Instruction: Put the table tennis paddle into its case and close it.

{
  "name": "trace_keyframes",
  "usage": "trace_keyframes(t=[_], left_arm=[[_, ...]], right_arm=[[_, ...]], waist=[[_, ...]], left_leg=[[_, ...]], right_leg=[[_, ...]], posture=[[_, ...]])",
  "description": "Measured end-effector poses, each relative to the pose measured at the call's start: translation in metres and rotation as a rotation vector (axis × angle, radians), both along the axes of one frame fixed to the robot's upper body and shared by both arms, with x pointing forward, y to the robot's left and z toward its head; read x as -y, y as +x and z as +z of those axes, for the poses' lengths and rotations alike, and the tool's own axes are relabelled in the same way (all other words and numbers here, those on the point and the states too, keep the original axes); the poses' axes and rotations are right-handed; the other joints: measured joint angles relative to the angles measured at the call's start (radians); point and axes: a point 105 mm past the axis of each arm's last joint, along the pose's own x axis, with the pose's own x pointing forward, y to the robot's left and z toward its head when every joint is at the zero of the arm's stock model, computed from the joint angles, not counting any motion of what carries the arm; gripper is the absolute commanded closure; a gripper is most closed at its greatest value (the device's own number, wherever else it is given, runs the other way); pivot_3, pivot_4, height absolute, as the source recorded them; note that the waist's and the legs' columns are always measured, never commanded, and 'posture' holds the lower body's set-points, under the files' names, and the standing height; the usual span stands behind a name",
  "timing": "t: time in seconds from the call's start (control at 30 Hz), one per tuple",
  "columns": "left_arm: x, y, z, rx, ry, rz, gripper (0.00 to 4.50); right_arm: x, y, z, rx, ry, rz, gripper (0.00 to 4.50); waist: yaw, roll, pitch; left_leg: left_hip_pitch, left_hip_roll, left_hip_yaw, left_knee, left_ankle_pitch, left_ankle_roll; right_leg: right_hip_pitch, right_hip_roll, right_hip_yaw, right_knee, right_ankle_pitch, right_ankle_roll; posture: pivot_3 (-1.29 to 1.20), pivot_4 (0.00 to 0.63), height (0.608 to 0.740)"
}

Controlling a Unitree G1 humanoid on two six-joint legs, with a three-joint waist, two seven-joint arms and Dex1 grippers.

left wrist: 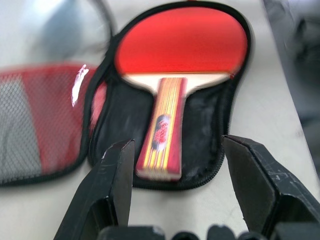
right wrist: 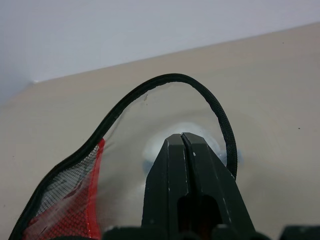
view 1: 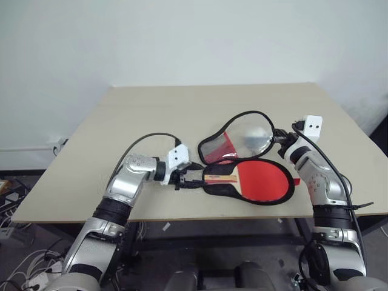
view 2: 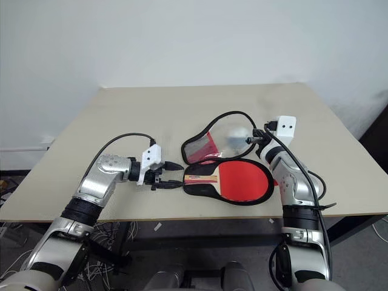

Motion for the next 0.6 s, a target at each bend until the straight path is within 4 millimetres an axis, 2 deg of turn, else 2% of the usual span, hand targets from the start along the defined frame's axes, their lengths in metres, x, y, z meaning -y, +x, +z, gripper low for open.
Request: trace_keyframes(t=[0.17,0.3,0.4,0.6], left_arm=[[0.011,-0.016,-0.006,0.04,0.038,-0.17,1.59],[0.012,-0.023,-0.015,0.007,0.064,-0.231,1.59],[0.017,-0.023,-0.019,-0.005,0.079,-0.248,1.59],[0.033,-0.007,-0.023,-0.088,0.074,-0.212,1.59]], right_arm=[[0.0,0.0,0.0,0.0,0.0,-0.002,4.5],[0.0,0.0,0.0,0.0,-0.001,-0.004,4.5],[0.0,0.0,0.0,0.0,-0.002,-0.005,4.5],[-0.003,0.001,-0.001,-0.003,0.002,-0.004,4.5]], waist=[[0.0,0.0,0.0],[-0.001,0.0,0.0],[0.0,0.0,0.0],[0.0,-0.001,0.0]], left_leg=[[0.001,0.0,0.005,0.0,0.0,0.001],[0.003,0.001,0.008,0.0,0.001,0.002],[0.003,0.001,0.01,0.0,0.001,0.003],[0.003,0.001,0.012,0.0,0.002,0.005]], right_leg=[[0.0,0.0,0.004,0.0,0.0,0.0],[0.001,0.0,0.006,0.001,0.0,0.001],[0.001,0.0,0.007,0.001,0.001,0.002],[0.002,0.0,0.01,-0.001,0.004,0.007]], posture=[[0.0,0.0,0.74],[0.0,0.0,0.74],[0.0,0.0,0.74],[0.0,0.0,0.74]])
